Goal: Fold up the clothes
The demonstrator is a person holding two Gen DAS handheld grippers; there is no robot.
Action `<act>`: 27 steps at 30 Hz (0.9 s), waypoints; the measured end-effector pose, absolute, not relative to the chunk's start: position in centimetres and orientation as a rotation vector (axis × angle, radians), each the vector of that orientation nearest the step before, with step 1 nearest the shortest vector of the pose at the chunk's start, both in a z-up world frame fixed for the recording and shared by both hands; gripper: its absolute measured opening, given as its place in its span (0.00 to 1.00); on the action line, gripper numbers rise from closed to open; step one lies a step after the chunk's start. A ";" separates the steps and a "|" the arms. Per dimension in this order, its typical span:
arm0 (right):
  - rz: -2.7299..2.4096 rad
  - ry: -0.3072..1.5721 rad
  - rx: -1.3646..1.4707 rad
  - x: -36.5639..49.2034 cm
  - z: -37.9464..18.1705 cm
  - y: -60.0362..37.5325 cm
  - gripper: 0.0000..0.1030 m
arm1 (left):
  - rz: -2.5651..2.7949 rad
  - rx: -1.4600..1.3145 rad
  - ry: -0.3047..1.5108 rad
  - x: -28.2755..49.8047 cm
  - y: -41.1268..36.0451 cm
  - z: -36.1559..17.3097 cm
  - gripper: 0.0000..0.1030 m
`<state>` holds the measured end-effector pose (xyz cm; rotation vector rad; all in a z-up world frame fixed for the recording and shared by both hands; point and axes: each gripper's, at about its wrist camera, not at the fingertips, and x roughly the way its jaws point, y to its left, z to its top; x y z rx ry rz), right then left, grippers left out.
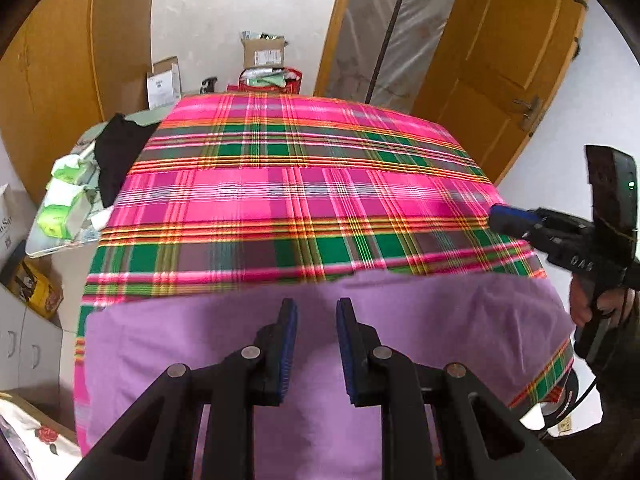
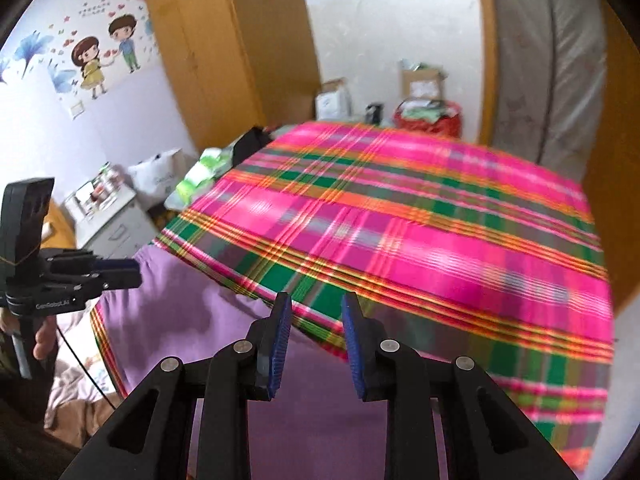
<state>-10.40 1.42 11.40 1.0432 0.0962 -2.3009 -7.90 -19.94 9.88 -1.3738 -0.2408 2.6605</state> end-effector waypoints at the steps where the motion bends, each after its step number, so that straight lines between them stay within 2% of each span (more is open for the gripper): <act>1: -2.235 0.073 1.085 -12.0 10.4 0.9 0.26 | 2.646 -1.386 -0.253 -8.7 -19.7 9.5 0.20; 13: -1.743 -0.002 1.270 -18.2 2.1 -3.5 0.26 | 2.605 -1.564 -0.380 -12.9 -21.1 4.3 0.20; 25: -1.512 -0.042 1.315 -18.0 0.4 -5.5 0.26 | 2.622 -1.636 -0.451 -12.5 -23.0 2.8 0.20; 27: -1.493 -0.052 1.321 -17.9 0.6 -5.4 0.23 | 2.620 -1.641 -0.455 -12.5 -23.0 2.7 0.20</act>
